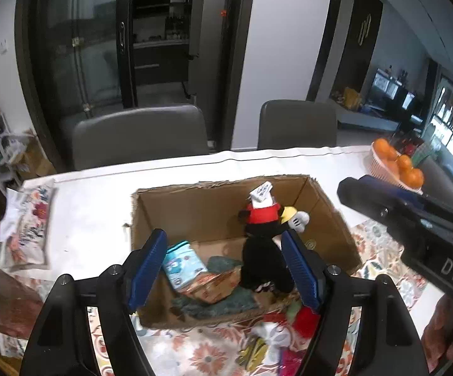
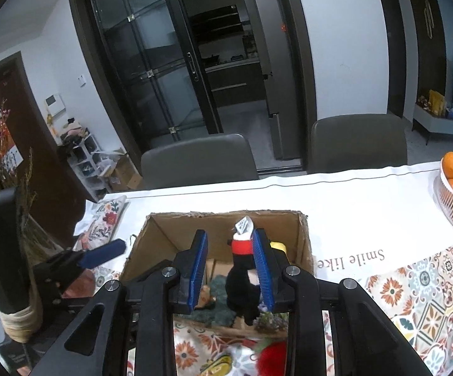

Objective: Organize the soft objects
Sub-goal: 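Lower the biscuit packet into the box and open the left gripper, then move both grippers back toward the yellow hair clip and pink candy packet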

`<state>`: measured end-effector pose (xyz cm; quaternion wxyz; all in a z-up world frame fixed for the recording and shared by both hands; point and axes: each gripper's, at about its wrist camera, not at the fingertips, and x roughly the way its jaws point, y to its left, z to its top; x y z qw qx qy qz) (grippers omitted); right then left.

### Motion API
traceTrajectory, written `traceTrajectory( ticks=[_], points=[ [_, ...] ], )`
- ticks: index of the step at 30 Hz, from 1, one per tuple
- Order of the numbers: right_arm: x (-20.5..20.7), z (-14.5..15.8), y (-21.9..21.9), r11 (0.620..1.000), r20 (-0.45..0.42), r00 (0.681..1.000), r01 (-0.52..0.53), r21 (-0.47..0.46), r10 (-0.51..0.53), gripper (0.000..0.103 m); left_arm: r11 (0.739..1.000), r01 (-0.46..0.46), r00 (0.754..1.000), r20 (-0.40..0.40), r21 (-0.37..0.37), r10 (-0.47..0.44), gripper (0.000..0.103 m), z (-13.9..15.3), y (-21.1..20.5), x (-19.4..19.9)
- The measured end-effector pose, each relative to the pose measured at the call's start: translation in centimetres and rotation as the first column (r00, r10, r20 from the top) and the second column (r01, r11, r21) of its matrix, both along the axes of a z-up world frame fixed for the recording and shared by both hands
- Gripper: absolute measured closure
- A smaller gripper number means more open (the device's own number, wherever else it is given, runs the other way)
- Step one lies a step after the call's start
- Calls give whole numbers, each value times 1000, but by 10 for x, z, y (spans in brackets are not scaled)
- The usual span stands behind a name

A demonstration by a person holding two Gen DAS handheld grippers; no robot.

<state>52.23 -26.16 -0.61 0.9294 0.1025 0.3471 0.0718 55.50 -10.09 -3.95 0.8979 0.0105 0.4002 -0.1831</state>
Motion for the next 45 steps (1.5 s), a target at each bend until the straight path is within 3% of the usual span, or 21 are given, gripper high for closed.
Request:
traceTrajectory(
  ticks=[6,11,27,45],
  points=[
    [-19,0,-3,999,8,1000,21,-27,-21,67,997,-31,998,47,64,28,27,4,-1,-24],
    [-36,1,-9,998,19,999,43,-37,-42,50,995,-46,997,73,84,39,27,7,0,-43],
    [-87,-11,-24,995,14,998,63,-73,-63,28,990,-30,994,104,135,16,27,-2,-8,-99],
    [-99,-66,-35,996,-123,991,43,-82,-53,25,986,23,1000,-12,164,-22,27,-51,-22,-120]
  ],
)
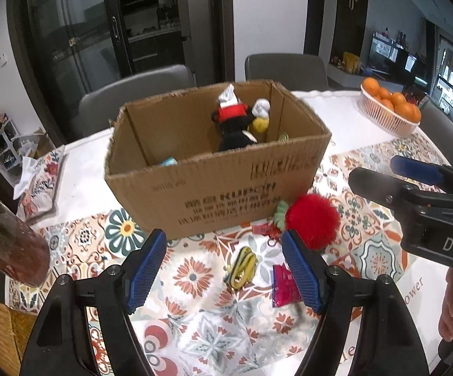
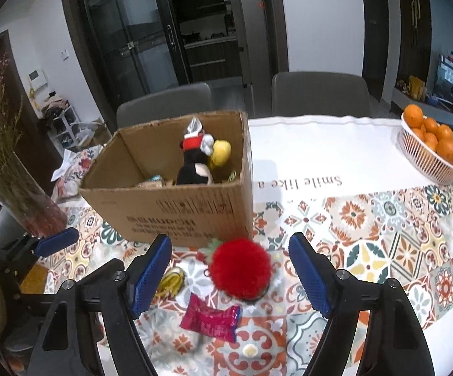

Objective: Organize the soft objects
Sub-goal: 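Move both grippers back toward the yellow hair clip and pink candy packet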

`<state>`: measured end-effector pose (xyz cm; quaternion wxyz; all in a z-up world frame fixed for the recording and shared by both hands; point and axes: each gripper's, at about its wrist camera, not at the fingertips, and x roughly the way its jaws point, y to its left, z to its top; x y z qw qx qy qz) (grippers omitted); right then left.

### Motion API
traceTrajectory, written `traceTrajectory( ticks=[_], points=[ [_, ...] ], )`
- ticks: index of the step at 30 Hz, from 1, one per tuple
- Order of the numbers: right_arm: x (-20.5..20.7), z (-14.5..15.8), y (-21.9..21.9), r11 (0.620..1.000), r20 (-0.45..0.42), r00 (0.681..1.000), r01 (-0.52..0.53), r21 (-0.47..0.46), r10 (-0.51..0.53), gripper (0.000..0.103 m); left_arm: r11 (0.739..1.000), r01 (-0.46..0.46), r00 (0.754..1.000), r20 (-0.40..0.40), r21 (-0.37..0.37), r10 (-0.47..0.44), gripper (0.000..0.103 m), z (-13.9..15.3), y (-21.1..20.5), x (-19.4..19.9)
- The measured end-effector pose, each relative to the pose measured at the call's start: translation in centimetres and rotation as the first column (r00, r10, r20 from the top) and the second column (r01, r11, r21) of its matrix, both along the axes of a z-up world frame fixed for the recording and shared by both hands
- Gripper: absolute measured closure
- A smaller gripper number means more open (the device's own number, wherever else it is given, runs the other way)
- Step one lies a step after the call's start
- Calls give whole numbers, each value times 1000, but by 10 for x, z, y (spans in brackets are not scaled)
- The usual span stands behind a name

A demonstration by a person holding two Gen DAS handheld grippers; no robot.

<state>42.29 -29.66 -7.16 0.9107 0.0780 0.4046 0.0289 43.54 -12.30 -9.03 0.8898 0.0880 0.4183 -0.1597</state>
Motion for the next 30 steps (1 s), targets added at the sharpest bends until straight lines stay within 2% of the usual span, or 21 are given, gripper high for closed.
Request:
traceTrajectory(
  ticks=[10,19,30],
  points=[
    [9,-38,-2,1000,-87,996,-4,6,4,25,1000,19,996,-89,16,-17,27,-37,-8,3],
    [22,-72,-1,1000,-163,986,-22,3,23,25,999,32,982,-185,30,-26,27,-74,-11,13],
    [42,-102,-1,998,-210,976,-43,34,50,25,998,58,965,-258,35,-47,28,-111,-18,29]
  ],
)
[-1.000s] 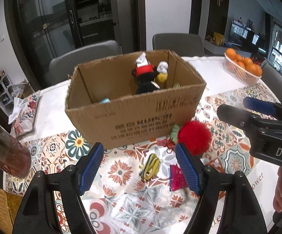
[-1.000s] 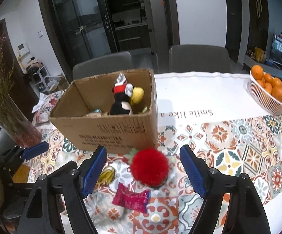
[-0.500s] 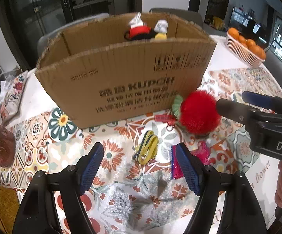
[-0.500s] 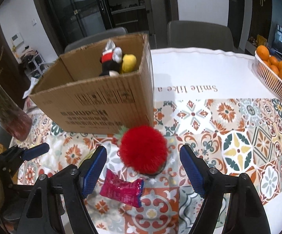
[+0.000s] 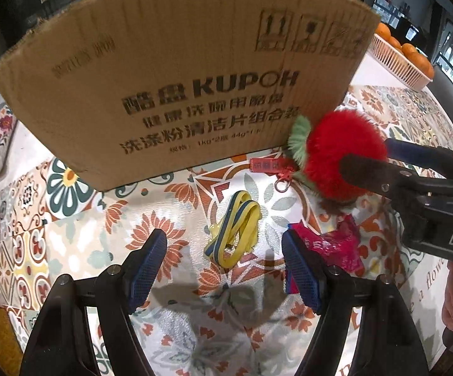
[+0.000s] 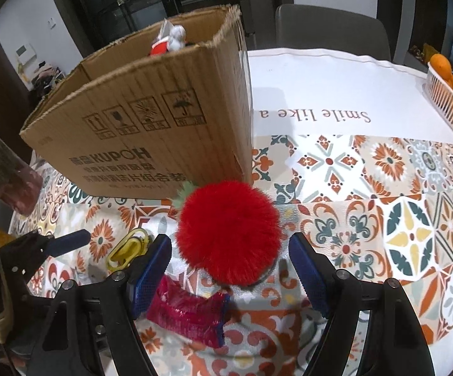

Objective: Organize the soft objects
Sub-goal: 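Move both grippers back toward the yellow hair clip and pink candy packet, then grasp the yellow-blue hair clip with the left gripper while the right gripper holds the pom-pom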

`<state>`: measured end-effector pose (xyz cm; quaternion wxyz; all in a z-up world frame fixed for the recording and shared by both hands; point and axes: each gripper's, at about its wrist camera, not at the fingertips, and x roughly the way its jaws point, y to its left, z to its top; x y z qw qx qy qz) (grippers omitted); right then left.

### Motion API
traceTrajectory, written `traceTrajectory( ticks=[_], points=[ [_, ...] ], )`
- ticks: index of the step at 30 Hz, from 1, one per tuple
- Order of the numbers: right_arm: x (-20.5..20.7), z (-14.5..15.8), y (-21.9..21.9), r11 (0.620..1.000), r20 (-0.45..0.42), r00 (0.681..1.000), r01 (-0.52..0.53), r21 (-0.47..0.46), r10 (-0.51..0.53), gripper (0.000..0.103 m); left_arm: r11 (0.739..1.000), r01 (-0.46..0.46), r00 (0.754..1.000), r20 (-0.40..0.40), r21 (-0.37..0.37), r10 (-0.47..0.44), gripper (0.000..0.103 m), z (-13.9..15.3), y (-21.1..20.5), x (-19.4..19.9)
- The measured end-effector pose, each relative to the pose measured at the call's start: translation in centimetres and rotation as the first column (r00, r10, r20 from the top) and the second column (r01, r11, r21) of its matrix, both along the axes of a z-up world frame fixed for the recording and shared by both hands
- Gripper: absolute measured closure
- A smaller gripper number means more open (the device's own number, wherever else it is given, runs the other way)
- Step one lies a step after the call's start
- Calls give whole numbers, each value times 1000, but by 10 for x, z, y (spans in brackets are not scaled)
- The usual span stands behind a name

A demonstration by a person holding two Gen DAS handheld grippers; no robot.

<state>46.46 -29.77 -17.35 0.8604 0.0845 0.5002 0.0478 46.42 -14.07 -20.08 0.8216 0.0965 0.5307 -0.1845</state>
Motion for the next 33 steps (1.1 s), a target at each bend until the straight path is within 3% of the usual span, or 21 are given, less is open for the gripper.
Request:
traceTrajectory(
  ticks=[9,13,16,18,21,33],
  points=[
    [17,-20,2,999,-31,1000,6,35,-5,25,999,-31,998,-50,-11,30,40,-20,1,16],
    [21,-23,4,998,-21,1000,12,63,-11,27,999,-37,998,-59,-30,35,56,-24,2,20],
    [22,-24,6,997,-14,1000,16,72,-15,39,997,-43,997,-67,-64,38,66,-25,3,23],
    [23,-26,7,997,-21,1000,16,72,-15,51,996,-45,997,-62,-78,41,67,-26,7,22],
    [21,-29,9,997,-27,999,22,75,-20,59,995,-45,997,-61,-87,40,69,-26,11,21],
    [-1,-15,8,994,9,998,54,99,-55,62,993,-74,997,-31,-94,72,70,-10,27,3]
  ],
)
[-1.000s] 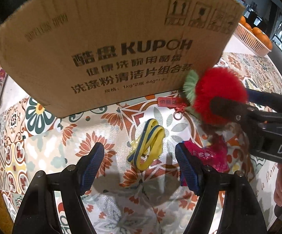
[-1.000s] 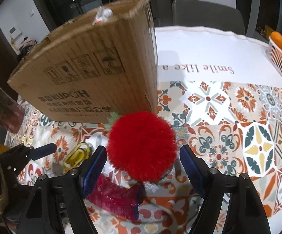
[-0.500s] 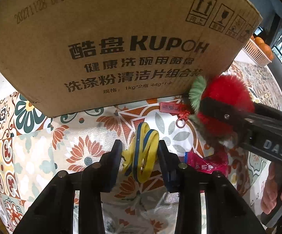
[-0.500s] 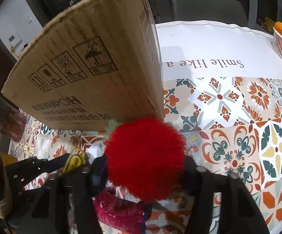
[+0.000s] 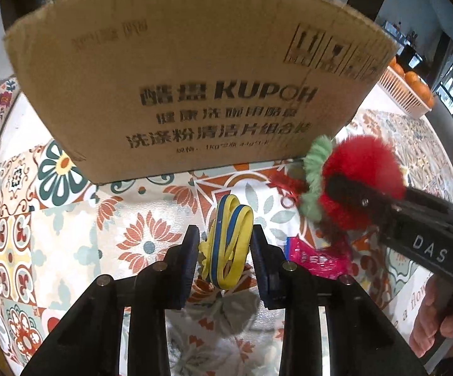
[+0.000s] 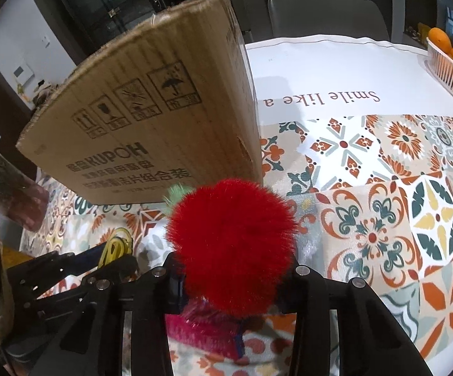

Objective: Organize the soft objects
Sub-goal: 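Grasp the yellow-blue hair clip with the left gripper while the right gripper holds the pom-pom, then carry the hair clip and pom-pom over the box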

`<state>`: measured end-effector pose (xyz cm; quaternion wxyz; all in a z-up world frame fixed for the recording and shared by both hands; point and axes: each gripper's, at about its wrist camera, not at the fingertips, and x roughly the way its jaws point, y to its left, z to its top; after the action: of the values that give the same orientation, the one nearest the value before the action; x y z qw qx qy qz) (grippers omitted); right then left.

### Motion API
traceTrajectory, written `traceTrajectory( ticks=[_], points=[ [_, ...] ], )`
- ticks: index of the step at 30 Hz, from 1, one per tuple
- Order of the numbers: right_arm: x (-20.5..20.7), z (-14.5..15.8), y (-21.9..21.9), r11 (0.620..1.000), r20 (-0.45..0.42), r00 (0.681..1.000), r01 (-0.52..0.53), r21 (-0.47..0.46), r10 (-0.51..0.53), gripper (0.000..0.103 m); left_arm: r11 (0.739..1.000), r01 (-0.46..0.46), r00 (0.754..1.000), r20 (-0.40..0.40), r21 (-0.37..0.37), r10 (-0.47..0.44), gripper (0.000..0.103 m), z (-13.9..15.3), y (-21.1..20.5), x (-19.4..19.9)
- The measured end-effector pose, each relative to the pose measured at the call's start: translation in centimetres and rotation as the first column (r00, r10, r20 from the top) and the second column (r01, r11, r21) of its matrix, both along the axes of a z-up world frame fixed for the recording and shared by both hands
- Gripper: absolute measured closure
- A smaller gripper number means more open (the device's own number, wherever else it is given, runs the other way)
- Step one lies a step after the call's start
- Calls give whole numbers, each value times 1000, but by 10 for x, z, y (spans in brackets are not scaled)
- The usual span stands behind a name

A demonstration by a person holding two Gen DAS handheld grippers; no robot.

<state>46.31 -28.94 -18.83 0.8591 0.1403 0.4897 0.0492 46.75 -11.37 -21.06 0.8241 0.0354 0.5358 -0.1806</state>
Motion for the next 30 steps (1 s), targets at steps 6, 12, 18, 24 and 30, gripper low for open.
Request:
traceTrajectory(
  ticks=[6,12,18,24,30],
  points=[
    [-16,21,-6,1000,37,999,14,4,-14,62,1000,-13,999,48,-23,14,70,23,13,-12],
    [-30,46,-1,1000,85,996,11,-12,-10,62,997,-36,996,76,-66,41,70,47,29,-24],
    [-41,70,8,1000,134,991,11,-15,-8,62,994,-52,992,110,-97,63,70,70,46,-34],
    [-52,92,17,1000,177,984,0,-22,4,62,991,-61,983,166,-119,80,70,97,67,-49],
    [-62,113,28,1000,223,975,-11,-25,17,62,988,-68,972,214,-136,97,70,120,69,-57]
  ],
)
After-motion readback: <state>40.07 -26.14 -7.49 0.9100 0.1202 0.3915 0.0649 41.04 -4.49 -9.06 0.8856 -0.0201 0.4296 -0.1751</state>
